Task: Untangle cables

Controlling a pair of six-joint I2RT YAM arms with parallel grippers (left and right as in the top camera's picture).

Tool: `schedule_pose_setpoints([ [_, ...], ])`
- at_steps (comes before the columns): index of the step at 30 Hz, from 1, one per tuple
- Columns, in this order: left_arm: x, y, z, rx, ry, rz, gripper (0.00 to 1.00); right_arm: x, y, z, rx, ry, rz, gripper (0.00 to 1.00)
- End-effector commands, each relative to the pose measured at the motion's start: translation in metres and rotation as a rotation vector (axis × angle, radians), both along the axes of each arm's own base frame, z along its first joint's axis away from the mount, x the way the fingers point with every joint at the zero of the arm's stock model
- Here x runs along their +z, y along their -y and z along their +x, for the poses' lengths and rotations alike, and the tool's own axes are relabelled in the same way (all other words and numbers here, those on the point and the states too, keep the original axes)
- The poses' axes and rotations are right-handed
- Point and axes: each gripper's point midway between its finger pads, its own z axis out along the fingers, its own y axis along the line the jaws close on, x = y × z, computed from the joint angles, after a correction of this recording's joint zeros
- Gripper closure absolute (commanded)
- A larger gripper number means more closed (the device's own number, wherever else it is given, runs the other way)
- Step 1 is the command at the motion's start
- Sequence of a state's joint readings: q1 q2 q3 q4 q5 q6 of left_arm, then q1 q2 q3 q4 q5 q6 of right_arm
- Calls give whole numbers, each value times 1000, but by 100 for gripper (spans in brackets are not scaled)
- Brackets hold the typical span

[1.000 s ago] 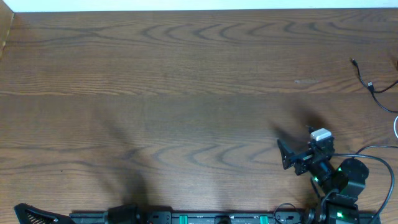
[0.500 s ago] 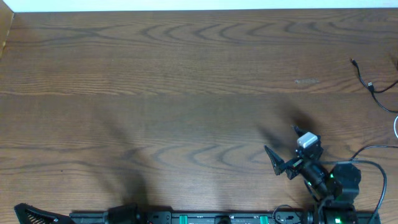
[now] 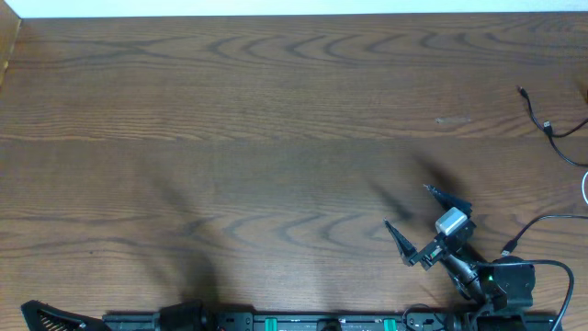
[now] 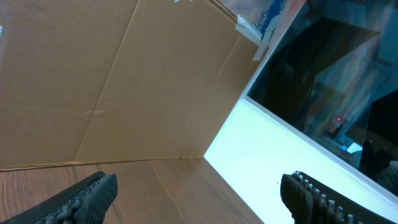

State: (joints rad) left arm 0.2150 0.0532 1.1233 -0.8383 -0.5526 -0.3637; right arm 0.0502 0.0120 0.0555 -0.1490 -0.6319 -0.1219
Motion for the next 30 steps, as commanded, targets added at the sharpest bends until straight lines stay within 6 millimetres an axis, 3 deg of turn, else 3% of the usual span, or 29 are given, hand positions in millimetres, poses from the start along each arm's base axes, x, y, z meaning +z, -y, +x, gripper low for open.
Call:
schedule_pose_setpoints([
  [1, 0, -1, 0, 7, -2, -2, 11, -2, -2, -1, 10, 9, -11, 1],
  [4, 0, -1, 0, 7, -2, -2, 11, -2, -1, -1, 7, 11, -15, 1],
  [6, 0, -1, 0, 7, -2, -2, 11, -3, 14, 11, -99, 52, -81, 1],
  [11, 0, -1, 0, 7, -2, -2, 11, -7, 67, 33, -429, 49, -160, 1],
  [15, 0, -1, 0, 7, -2, -2, 11, -10, 108, 38, -671, 29, -199, 1],
  [21, 0, -1, 0, 7, -2, -2, 11, -9, 122, 37, -749, 28, -208, 1],
  [30, 0, -1, 0, 7, -2, -2, 11, -8, 120, 37, -741, 31, -205, 1],
])
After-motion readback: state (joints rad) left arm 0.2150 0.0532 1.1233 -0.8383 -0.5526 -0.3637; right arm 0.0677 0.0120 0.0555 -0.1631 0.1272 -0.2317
